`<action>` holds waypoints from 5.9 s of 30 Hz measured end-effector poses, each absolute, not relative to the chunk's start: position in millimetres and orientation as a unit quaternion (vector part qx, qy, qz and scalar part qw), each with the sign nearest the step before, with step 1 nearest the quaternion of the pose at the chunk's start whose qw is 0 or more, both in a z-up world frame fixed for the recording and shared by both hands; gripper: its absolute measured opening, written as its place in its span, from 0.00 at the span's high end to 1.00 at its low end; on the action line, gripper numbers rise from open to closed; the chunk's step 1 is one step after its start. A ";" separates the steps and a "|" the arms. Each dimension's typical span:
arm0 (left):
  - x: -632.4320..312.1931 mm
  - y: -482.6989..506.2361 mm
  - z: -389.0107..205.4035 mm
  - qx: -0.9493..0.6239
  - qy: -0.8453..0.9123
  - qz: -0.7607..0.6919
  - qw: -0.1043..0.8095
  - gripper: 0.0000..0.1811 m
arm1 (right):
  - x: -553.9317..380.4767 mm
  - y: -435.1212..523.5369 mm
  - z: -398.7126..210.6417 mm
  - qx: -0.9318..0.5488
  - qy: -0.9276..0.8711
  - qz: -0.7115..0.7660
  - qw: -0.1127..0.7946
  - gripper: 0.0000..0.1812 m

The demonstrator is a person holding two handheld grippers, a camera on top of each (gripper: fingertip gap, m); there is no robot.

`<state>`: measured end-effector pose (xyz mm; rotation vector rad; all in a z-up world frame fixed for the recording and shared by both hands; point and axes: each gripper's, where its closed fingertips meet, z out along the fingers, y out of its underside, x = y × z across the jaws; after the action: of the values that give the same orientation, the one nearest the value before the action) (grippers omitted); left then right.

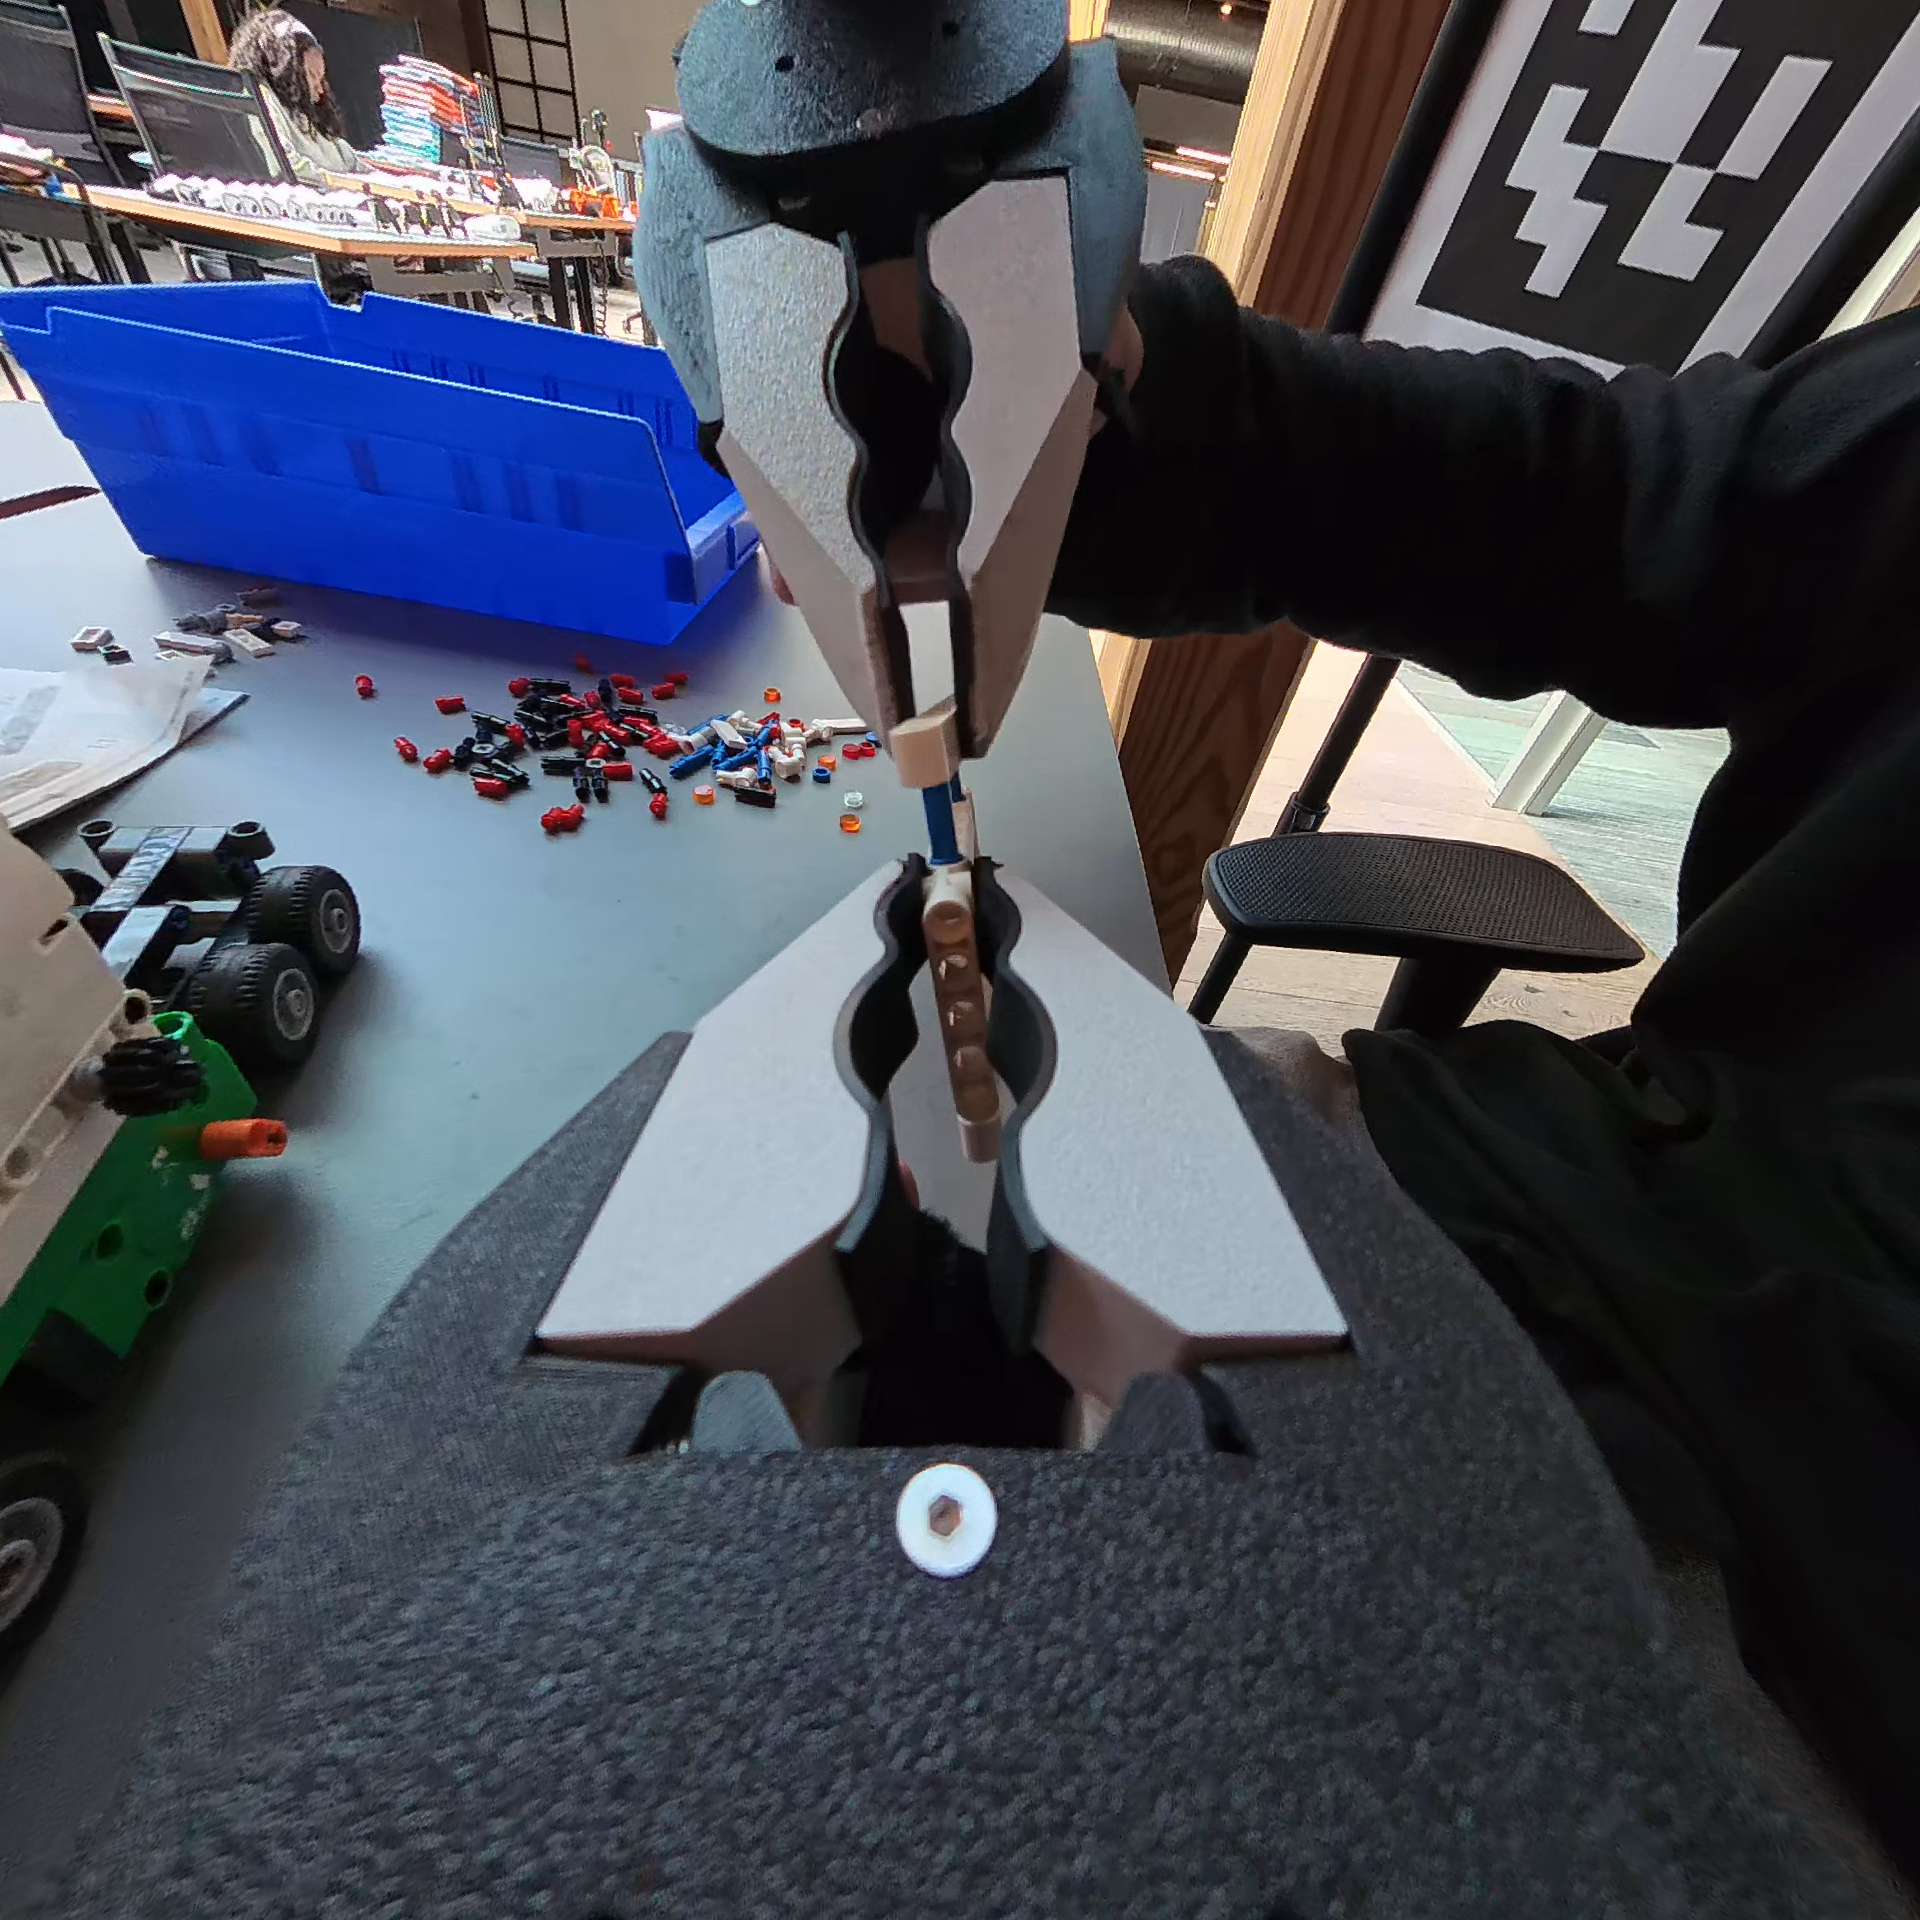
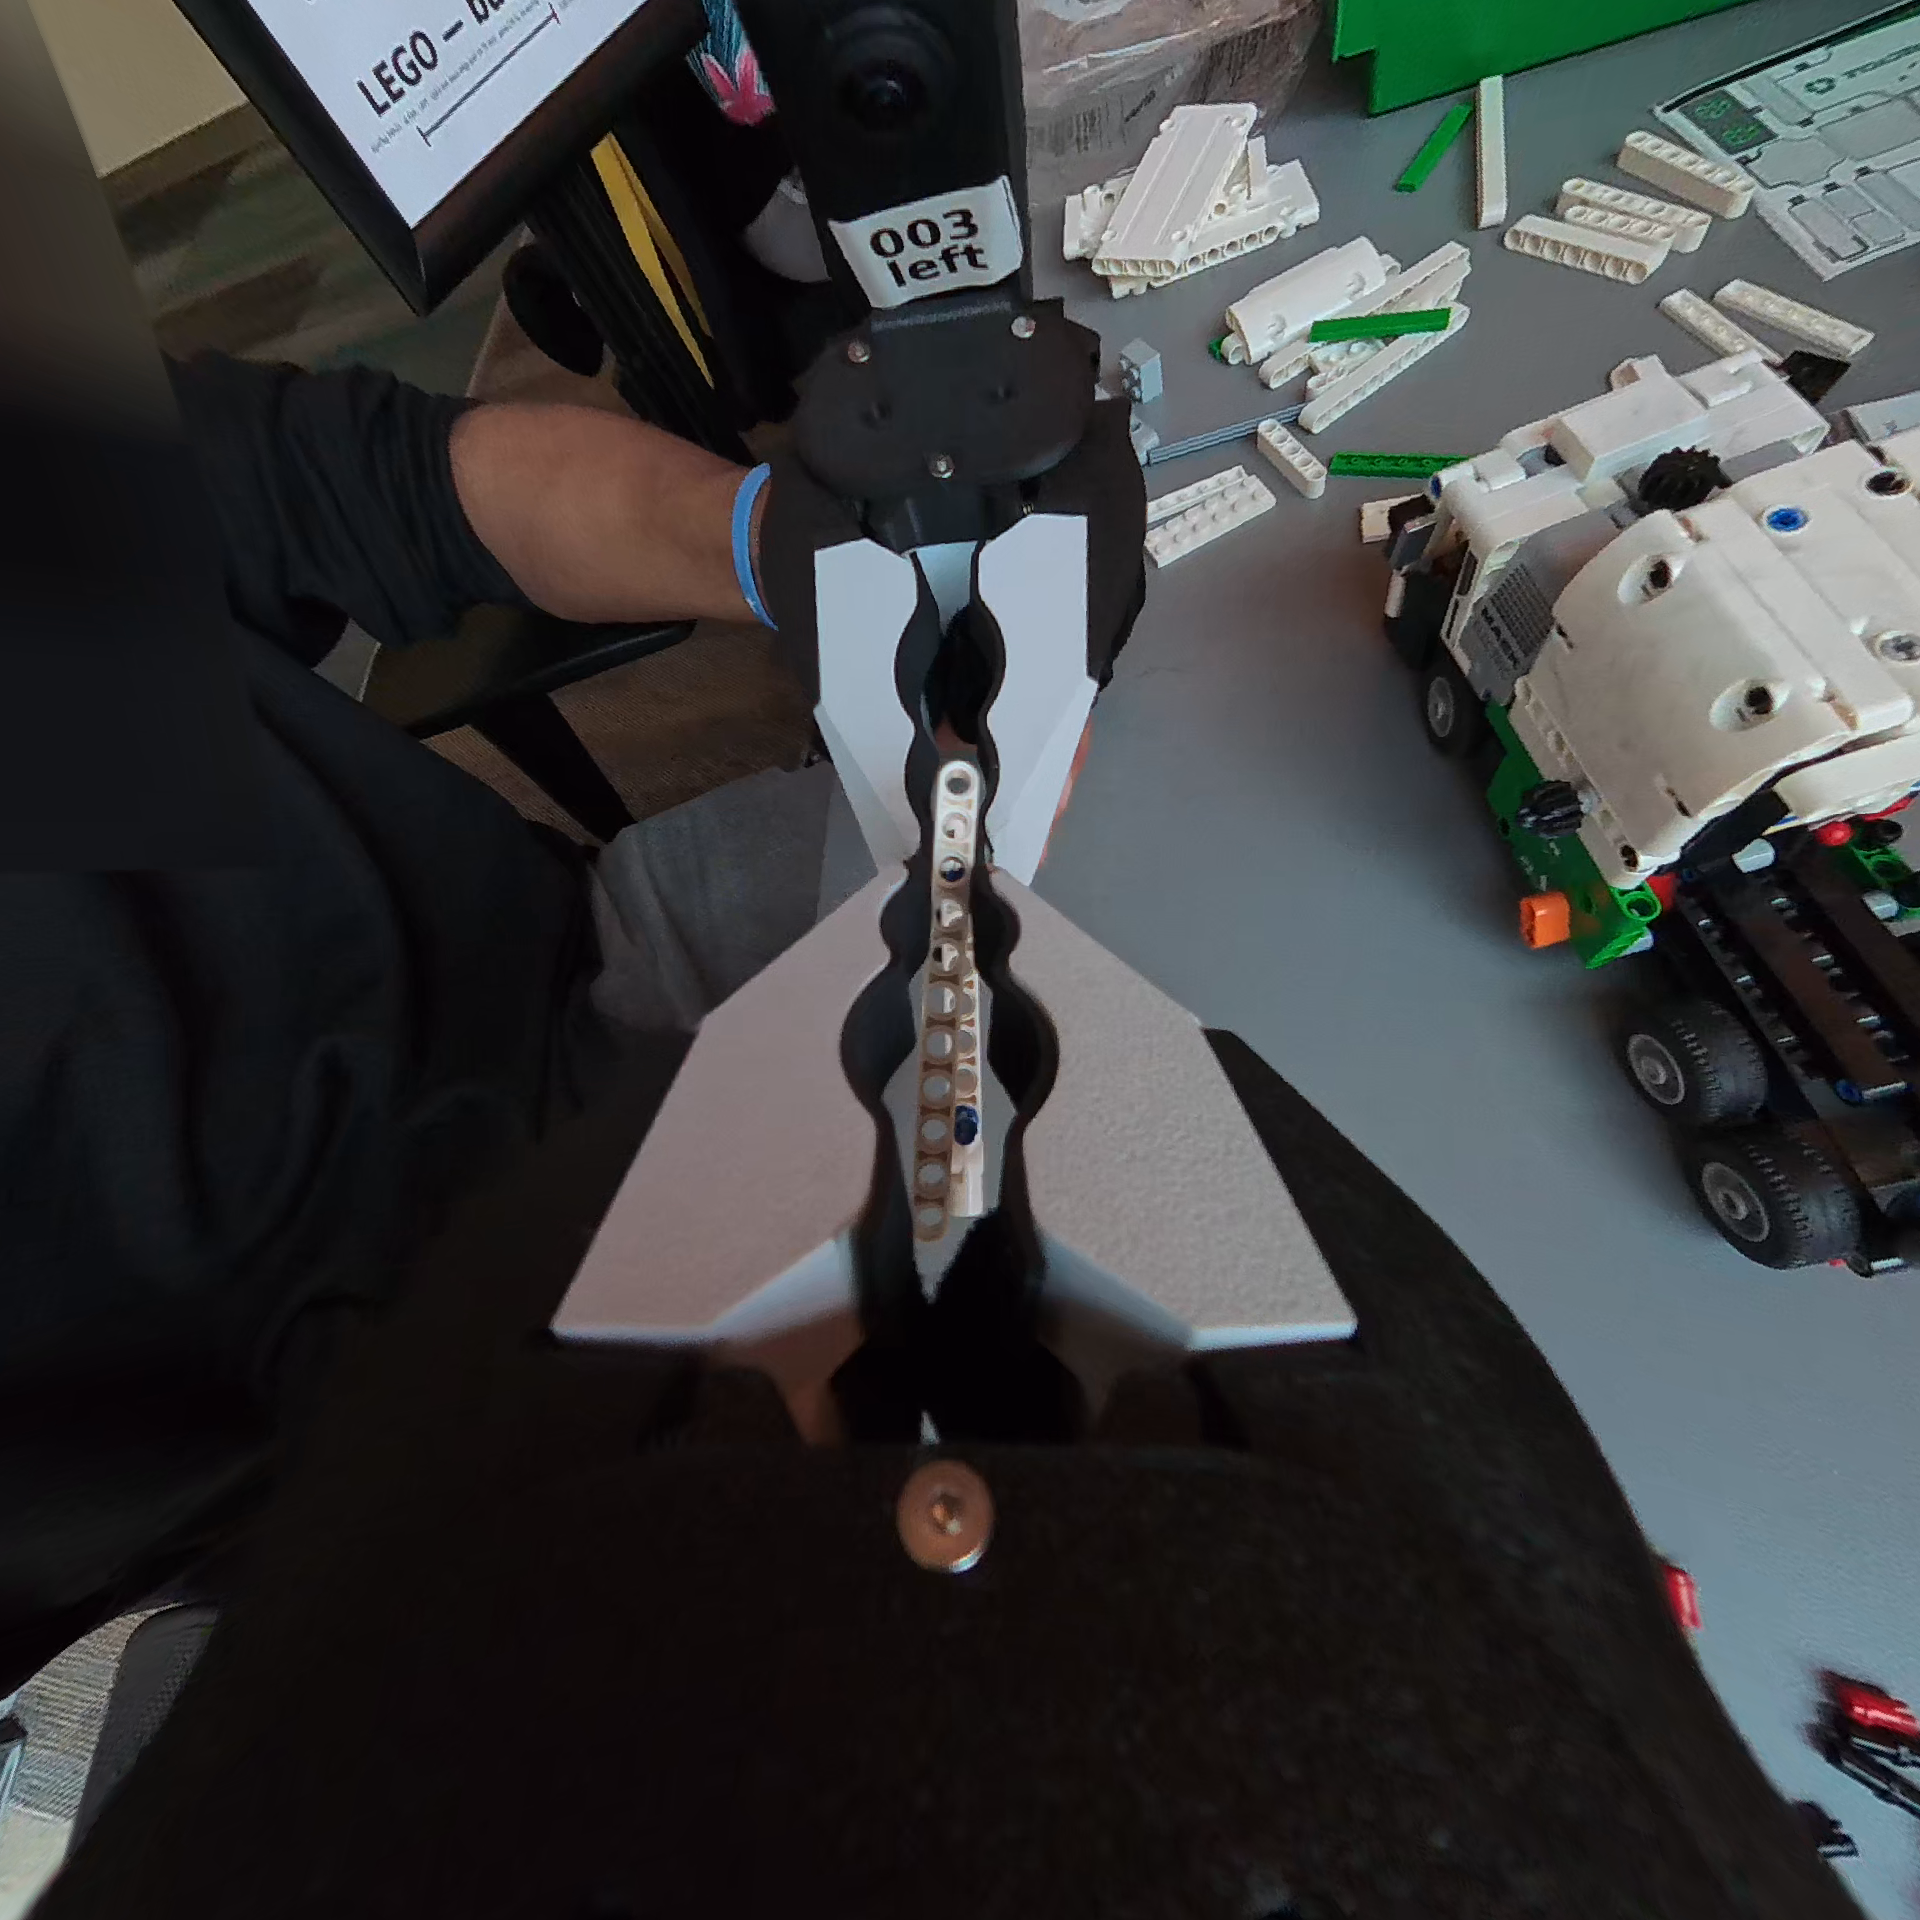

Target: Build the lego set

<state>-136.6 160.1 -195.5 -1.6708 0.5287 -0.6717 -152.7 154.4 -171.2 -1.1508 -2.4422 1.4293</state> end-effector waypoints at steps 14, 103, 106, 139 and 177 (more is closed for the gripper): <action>-135.7 161.4 -199.3 -0.727 0.229 -0.290 0.579 0.97 | -151.2 157.2 -178.5 -0.371 -0.820 0.427 0.088 0.96; -142.7 166.4 -190.0 -0.710 0.215 -0.213 0.636 0.97 | -151.5 157.7 -181.6 -0.501 -0.768 0.376 0.133 0.97; -141.6 164.4 -188.2 -0.705 0.217 -0.234 0.634 0.96 | -151.6 156.4 -179.2 -0.471 -0.787 0.368 0.149 0.97; -143.1 163.7 -188.6 -0.702 0.229 -0.221 0.637 0.97 | -156.7 153.7 -171.3 -0.472 -0.798 0.349 0.139 0.97; -149.3 171.4 -192.7 -0.723 0.186 -0.278 0.605 0.97 | -124.6 162.7 -141.2 -0.291 -0.730 0.143 0.601 0.77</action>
<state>-149.3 171.4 -192.7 -1.6722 0.4302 -0.6428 -124.6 162.7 -141.2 -0.6750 -1.6918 0.3312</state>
